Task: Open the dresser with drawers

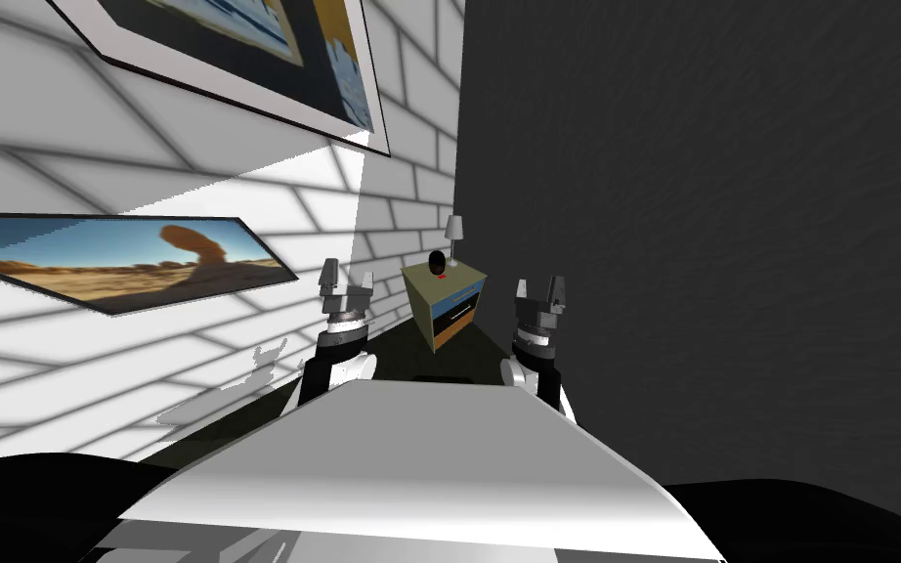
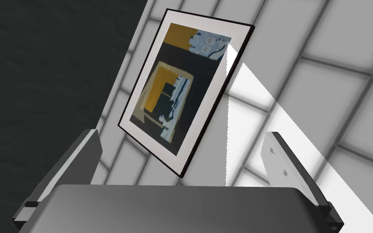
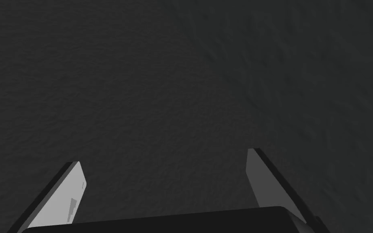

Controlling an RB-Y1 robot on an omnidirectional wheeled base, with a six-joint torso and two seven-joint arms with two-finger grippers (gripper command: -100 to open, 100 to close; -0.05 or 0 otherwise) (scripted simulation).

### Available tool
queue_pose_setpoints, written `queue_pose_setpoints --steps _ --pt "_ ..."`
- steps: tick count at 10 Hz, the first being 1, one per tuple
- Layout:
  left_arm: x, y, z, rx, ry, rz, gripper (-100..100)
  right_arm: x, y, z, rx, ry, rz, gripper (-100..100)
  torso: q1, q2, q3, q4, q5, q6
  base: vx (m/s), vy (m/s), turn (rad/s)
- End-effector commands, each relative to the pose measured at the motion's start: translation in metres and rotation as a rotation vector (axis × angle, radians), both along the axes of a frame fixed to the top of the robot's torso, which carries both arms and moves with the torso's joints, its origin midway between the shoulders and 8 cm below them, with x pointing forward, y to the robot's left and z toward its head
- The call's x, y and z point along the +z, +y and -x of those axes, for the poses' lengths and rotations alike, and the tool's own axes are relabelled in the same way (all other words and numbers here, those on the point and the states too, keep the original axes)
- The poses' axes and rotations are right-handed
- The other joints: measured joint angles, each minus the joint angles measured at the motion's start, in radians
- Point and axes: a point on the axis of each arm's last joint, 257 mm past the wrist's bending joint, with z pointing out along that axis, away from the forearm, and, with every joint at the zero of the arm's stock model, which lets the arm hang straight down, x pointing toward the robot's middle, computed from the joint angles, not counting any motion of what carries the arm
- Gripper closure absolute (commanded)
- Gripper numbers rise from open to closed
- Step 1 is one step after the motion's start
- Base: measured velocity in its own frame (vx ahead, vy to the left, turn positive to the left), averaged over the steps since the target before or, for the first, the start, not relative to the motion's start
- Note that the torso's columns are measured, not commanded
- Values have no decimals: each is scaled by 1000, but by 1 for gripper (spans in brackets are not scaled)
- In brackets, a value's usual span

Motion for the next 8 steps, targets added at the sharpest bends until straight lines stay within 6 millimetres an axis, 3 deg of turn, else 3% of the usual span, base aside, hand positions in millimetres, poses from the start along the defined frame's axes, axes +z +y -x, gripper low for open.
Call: queue_pose_setpoints --steps 1,8 --pt "0 0 0 0 0 0 0 0 0 0 0 0 0 0 0 40 -82 41 0 0 0 0 0" --pt "0 0 0 0 0 0 0 0 0 0 0 0 0 0 0 544 -1087 544 0 0 0 0 0"
